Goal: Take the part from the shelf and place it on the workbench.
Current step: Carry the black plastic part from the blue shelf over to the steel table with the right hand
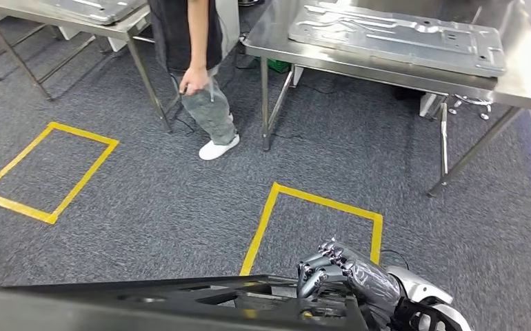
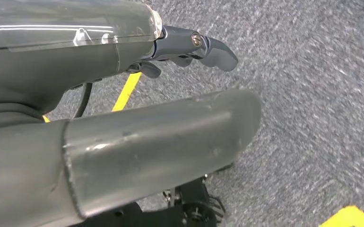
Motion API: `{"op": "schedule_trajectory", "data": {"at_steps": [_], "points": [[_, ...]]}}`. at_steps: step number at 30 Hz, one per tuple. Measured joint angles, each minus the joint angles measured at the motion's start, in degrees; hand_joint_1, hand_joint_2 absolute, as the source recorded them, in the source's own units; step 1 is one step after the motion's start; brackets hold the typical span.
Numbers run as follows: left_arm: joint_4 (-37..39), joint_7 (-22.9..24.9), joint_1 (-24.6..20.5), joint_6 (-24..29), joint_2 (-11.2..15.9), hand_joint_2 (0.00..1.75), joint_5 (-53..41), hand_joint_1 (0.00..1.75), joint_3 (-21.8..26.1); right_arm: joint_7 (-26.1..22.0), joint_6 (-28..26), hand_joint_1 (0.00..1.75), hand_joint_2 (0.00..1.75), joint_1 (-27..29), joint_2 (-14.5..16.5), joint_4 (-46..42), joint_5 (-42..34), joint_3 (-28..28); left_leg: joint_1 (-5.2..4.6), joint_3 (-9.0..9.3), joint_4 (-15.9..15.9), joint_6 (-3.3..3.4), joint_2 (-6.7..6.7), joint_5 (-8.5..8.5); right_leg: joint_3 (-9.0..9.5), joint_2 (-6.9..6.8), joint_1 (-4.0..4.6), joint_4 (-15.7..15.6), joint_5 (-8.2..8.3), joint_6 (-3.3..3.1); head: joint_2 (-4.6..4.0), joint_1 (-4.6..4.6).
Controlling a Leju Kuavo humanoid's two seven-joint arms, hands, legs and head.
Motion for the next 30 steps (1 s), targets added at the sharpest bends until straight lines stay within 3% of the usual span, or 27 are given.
{"op": "schedule_trajectory", "data": {"at_steps": [2, 5, 6, 8, 9, 10, 12, 14, 15, 17, 19, 21, 23, 24, 25, 27, 29, 30], "points": [[0.0, -0.1, -0.1, 0.2, 0.0, 0.00, 0.2, 0.00, 0.0, 0.0, -0.3, 1.75, 1.75, 0.4, -0.1, -0.2, 0.0, 0.0, 0.33, 0.06, 0.4, -0.52, -0.18, -0.50, 0.02, 0.91, -0.07, -0.1, 0.17, -0.57, 0.00, 0.00], [0.0, -0.1, -0.1, 0.3, 0.0, 0.00, 0.2, 0.00, 0.0, 0.0, -0.4, 1.75, 1.75, 0.5, -0.1, -0.3, -0.1, 0.0, 0.44, 0.00, 0.7, -0.67, -0.92, -0.86, 0.04, 1.13, -0.12, -0.1, 0.22, -0.72, 0.01, 0.01], [0.0, -0.1, -0.1, 0.3, -0.1, 0.00, 0.2, 0.00, 0.0, 0.0, -0.4, 1.75, 1.75, 0.5, -0.1, -0.3, -0.1, 0.0, 0.49, -0.56, 2.0, -0.69, -1.97, -1.78, 0.00, 1.37, -0.10, -0.1, 0.24, -0.87, 0.01, 0.01], [0.0, -0.3, 0.1, 0.4, -0.2, 0.00, 0.4, 0.00, 0.3, -0.1, -0.4, 1.75, 1.75, 0.7, -0.2, -0.4, -0.3, 0.0, 0.56, -4.70, 10.5, -0.64, -4.90, -5.49, -0.09, 3.16, 0.17, -0.1, 0.30, -1.32, 0.01, 0.00], [0.0, -0.4, 0.2, 0.4, -0.2, 0.00, 0.5, 0.00, 0.4, -0.1, -0.4, 1.75, 1.75, 0.8, -0.2, -0.4, -0.4, 0.0, 0.53, -6.63, 14.1, -0.44, -6.23, -6.49, -0.06, 4.41, 0.37, -0.1, 0.33, -1.52, 0.00, 0.00], [0.0, -0.4, 0.3, 0.4, -0.2, 0.00, 0.6, 0.00, 0.5, 0.0, -0.4, 1.75, 1.75, 1.0, -0.2, -0.4, -0.5, 0.0, 0.41, -7.49, 15.2, -0.08, -6.89, -5.94, 0.03, 5.68, 0.60, -0.1, 0.33, -1.59, 0.00, 0.00], [0.0, -0.5, 0.3, 0.3, -0.1, 0.00, 0.7, 0.00, 0.7, 0.0, -0.4, 1.75, 1.75, 1.0, -0.2, -0.4, -0.6, 0.0, 0.08, -4.74, 7.9, 1.32, -9.02, -1.47, 0.27, 7.39, 0.78, -0.1, 0.33, -1.58, 0.01, 0.01], [0.0, -0.5, 0.3, 0.2, 0.0, 0.00, 0.7, 0.00, 0.9, 0.2, -0.4, 1.75, 1.75, 1.0, -0.2, -0.4, -0.6, 0.1, -0.23, -2.44, 2.1, 2.56, -11.36, 0.76, 0.11, 8.74, 0.71, 0.0, 0.34, -1.25, 0.01, 0.00], [0.0, -0.5, 0.3, 0.1, 0.0, 0.00, 0.7, 0.00, 0.9, 0.3, -0.4, 1.75, 1.75, 1.0, -0.2, -0.4, -0.7, 0.1, -0.37, -2.13, 1.2, 2.90, -11.77, 0.78, -0.09, 9.38, 0.50, 0.0, 0.39, -0.93, 0.00, 0.00], [0.0, -0.6, 0.1, 0.0, 0.0, 0.00, 0.7, 0.00, 1.0, 0.4, -0.4, 1.75, 1.75, 1.0, -0.2, -0.4, -0.9, 0.1, -0.34, -1.73, 0.4, 3.07, -10.44, 1.19, -0.36, 10.38, 0.32, -0.1, 0.62, -0.15, 0.00, -0.02], [0.0, -0.9, 0.0, -0.4, -0.1, 0.00, 0.6, 0.00, 1.1, 0.4, -0.4, 1.75, 1.75, 0.7, -0.2, -0.5, -1.3, 0.0, 0.03, -1.05, -1.0, 3.27, -8.94, 1.98, -1.25, 8.31, 0.58, 1.6, -0.53, 0.38, 0.00, 0.02], [0.0, -1.1, 0.1, -0.7, -0.1, 0.00, 0.5, 0.00, 1.2, 0.6, -0.4, 1.75, 1.75, 0.2, -0.2, -0.5, -1.6, 0.0, 0.12, -0.78, -1.7, 3.39, -7.39, 2.31, -4.08, 4.76, 0.60, 7.3, -3.99, 0.86, 0.01, 0.06], [0.0, -1.2, 0.2, -0.9, -0.1, 0.00, 0.3, 0.00, 1.2, 0.9, -0.4, 1.75, 1.75, 0.0, -0.1, -0.4, -1.8, 0.1, 0.07, -0.85, -1.6, 3.33, -5.79, 2.13, -7.29, 3.37, 0.09, 13.7, -6.73, 1.46, 0.01, 0.05], [0.0, -1.3, 0.3, -0.9, -0.1, 0.00, 0.1, 0.00, 1.2, 1.0, -0.4, 1.75, 1.75, 0.0, -0.1, -0.4, -1.9, 0.1, 0.09, -0.87, -1.4, 3.22, -5.02, 1.96, -7.84, 3.07, -0.20, 14.8, -6.63, 1.76, 0.01, 0.05], [0.0, -1.4, 0.3, -1.0, -0.1, 0.00, -0.1, 0.00, 1.2, 1.2, -0.5, 1.75, 1.75, -0.2, 0.0, -0.3, -2.0, 0.2, 0.14, -0.85, -1.2, 3.04, -4.27, 1.76, -7.23, 2.74, -0.47, 13.7, -5.46, 2.03, 0.00, 0.05], [0.0, -1.5, 0.2, -1.2, -0.1, 0.00, -0.3, 0.00, 1.2, 1.5, -0.6, 1.75, 1.75, -0.6, 0.0, -0.3, -2.1, 0.3, 0.20, -0.59, -0.7, 2.54, -2.97, 1.17, -3.27, 0.93, -0.82, 6.5, -1.76, 2.28, 0.00, 0.05], [0.0, -1.5, 0.1, -1.2, 0.0, 0.00, -0.4, 0.00, 1.2, 1.7, -0.7, 1.75, 1.75, -1.0, 0.0, -0.3, -2.2, 0.4, -0.03, -0.25, -0.3, 1.79, -1.96, 0.49, -0.13, -1.09, -0.67, 0.7, 0.15, 1.84, 0.00, 0.04], [0.0, -1.6, 0.1, -1.2, 0.1, 0.00, -0.4, 0.00, 1.2, 1.7, -0.8, 1.75, 1.75, -1.1, 0.0, -0.2, -2.3, 0.4, -0.17, -0.08, -0.2, 1.40, -1.51, 0.24, 0.31, -1.48, -0.50, -0.2, 0.21, 1.50, 0.00, 0.03]]}}
